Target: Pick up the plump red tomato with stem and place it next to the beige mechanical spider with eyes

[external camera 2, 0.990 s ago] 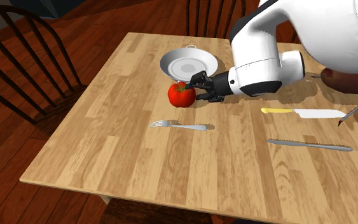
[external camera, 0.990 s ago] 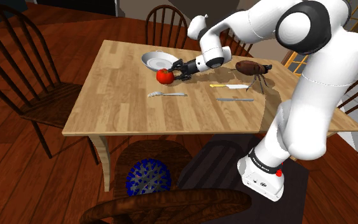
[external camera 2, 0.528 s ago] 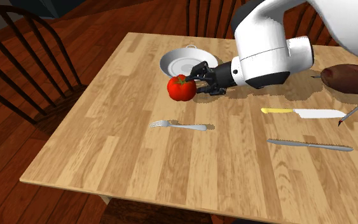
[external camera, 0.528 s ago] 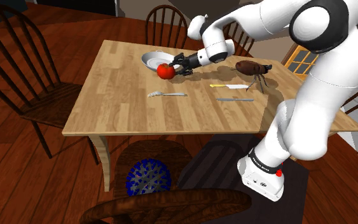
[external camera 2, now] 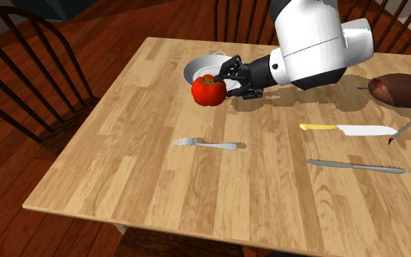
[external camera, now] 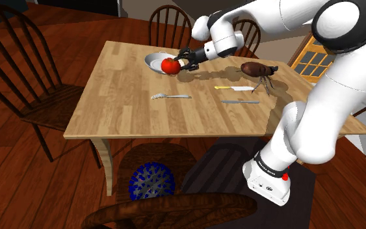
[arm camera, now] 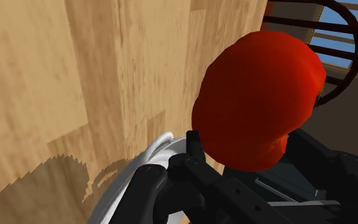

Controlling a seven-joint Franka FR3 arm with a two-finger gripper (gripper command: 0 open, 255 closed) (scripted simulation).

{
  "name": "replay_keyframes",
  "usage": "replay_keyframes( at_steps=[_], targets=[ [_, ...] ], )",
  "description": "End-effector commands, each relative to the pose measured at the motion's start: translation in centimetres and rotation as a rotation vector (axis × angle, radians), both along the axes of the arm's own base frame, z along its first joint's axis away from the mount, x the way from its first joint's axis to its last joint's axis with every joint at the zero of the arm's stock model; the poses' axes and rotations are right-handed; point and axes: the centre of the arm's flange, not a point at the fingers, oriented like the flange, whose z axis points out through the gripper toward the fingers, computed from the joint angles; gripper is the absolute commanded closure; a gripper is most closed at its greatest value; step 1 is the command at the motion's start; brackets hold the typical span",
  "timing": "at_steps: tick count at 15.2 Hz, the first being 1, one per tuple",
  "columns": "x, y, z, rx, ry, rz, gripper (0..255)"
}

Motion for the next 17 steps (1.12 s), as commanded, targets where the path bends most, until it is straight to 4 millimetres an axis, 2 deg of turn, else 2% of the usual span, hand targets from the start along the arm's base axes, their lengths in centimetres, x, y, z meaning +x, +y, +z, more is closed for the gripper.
replay_keyframes(
  at_steps=[1, 17],
  targets=[
    [0.1, 0.1, 1.1, 0.000, 0.000, 0.000, 255],
    [0.1, 0.1, 9.6, 0.000, 0.000, 0.000, 255]
  ],
)
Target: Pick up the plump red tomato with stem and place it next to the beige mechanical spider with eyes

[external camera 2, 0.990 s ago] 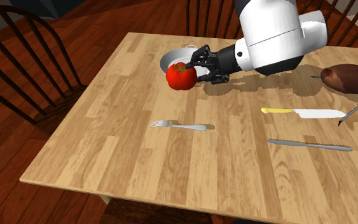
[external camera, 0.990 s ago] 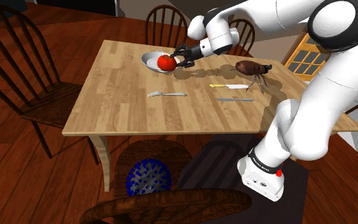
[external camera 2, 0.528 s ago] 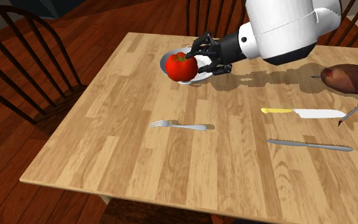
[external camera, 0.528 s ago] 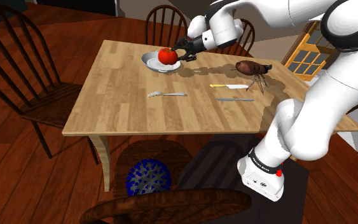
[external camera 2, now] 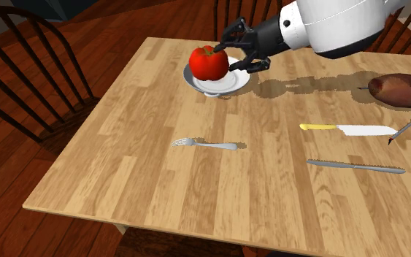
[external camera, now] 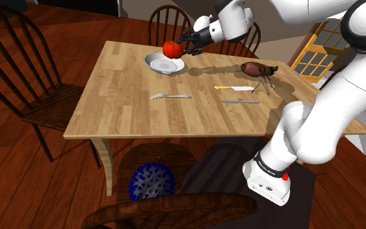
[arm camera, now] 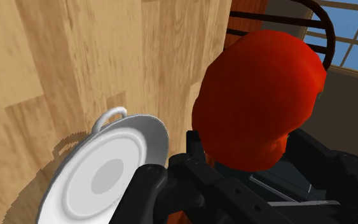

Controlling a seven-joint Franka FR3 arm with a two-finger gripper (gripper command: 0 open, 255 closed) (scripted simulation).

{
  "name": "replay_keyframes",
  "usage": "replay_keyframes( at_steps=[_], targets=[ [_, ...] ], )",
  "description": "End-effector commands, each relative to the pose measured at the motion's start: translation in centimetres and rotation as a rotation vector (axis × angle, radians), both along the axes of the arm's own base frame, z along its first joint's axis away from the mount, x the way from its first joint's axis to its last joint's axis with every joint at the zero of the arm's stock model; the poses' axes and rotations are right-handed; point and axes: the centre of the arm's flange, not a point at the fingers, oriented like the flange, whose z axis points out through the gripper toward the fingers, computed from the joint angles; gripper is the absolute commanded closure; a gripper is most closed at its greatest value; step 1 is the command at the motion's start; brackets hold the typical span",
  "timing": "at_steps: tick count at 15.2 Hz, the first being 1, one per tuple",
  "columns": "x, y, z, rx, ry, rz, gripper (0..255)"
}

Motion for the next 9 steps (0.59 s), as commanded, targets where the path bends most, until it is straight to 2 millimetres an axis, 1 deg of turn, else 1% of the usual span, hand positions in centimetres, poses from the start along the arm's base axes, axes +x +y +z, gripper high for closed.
replay_keyframes(
  at_steps=[1, 5, 9],
  targets=[
    [0.0, -0.1, 1.1, 0.000, 0.000, 0.000, 255],
    [0.0, -0.1, 3.1, 0.000, 0.000, 0.000, 255],
    [-4.2, -3.3, 3.1, 0.000, 0.000, 0.000, 255]
  ],
)
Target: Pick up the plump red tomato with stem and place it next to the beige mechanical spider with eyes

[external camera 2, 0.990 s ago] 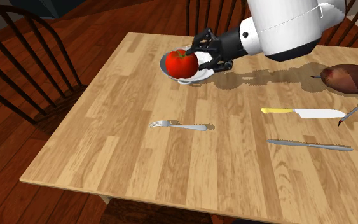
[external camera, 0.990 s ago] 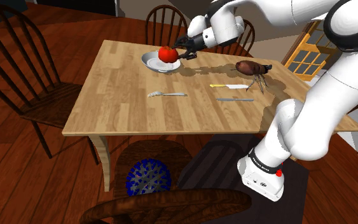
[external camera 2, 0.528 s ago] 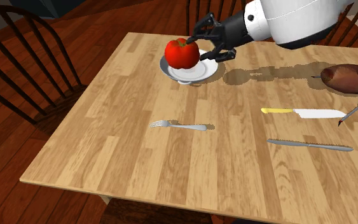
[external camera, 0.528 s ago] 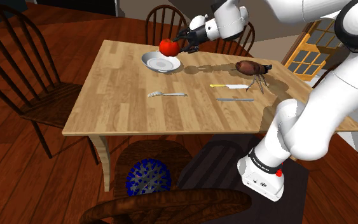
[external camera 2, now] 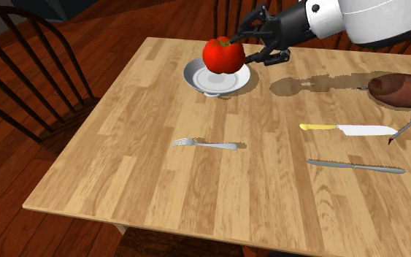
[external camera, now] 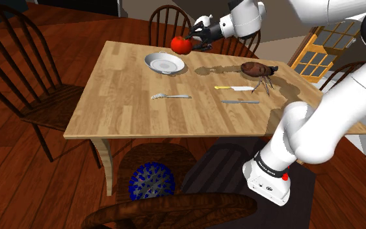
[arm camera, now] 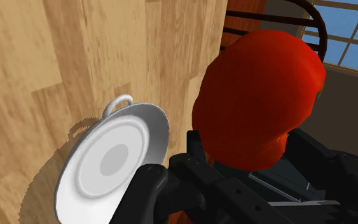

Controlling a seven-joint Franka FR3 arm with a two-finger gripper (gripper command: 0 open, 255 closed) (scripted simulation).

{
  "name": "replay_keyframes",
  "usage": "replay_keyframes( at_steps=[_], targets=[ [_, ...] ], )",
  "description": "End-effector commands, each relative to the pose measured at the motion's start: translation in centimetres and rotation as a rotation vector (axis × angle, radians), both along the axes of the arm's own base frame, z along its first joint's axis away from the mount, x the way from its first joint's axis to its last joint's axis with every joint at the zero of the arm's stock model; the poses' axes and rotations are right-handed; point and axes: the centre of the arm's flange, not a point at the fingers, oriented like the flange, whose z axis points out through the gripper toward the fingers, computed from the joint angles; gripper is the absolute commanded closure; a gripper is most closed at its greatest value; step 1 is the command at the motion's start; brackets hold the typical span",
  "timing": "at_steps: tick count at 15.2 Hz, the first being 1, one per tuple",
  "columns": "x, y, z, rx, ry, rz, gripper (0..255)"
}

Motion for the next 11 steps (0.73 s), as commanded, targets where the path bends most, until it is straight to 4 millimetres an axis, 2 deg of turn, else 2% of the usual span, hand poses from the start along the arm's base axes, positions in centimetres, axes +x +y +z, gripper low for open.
replay_keyframes(
  at_steps=[1, 11],
  targets=[
    [-2.2, -1.5, 0.2, -0.001, 0.000, 0.001, 255],
    [-12.7, -9.5, 0.2, -0.001, 0.000, 0.001, 255]
  ],
)
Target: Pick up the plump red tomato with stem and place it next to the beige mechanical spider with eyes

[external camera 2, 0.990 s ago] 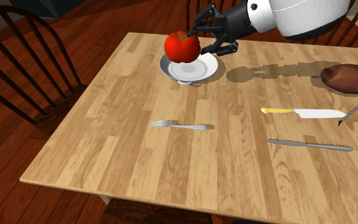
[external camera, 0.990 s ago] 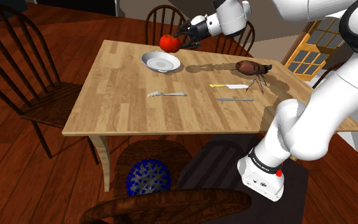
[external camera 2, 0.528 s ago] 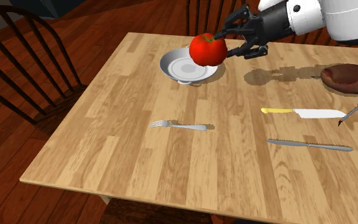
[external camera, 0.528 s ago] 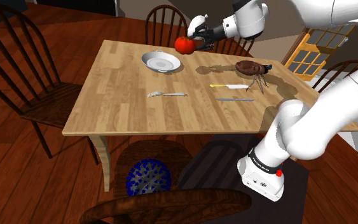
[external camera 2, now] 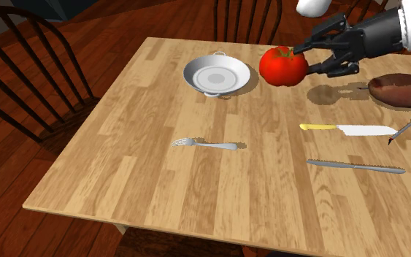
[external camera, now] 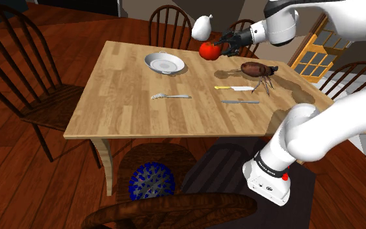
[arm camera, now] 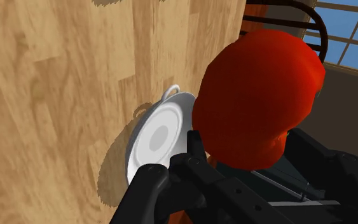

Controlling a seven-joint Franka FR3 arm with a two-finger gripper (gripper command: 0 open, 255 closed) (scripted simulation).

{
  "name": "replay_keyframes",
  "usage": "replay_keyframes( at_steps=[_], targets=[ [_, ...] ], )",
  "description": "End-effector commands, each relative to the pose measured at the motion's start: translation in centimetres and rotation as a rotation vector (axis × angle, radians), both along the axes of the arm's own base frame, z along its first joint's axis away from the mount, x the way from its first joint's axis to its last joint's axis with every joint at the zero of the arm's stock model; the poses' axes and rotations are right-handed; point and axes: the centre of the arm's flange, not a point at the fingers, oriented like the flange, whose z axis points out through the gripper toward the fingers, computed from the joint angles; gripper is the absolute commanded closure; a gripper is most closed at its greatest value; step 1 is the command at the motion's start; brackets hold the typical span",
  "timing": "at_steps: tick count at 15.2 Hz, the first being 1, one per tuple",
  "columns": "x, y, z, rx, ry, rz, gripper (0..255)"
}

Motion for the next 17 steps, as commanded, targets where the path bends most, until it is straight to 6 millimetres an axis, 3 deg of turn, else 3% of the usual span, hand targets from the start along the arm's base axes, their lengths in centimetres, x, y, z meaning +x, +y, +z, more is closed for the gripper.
replay_keyframes(
  at_steps=[1, 17],
  targets=[
    [-2.0, -1.6, 0.0, -0.001, 0.001, 0.002, 255],
    [-18.8, -14.4, 0.0, -0.001, 0.001, 0.002, 255]
  ],
)
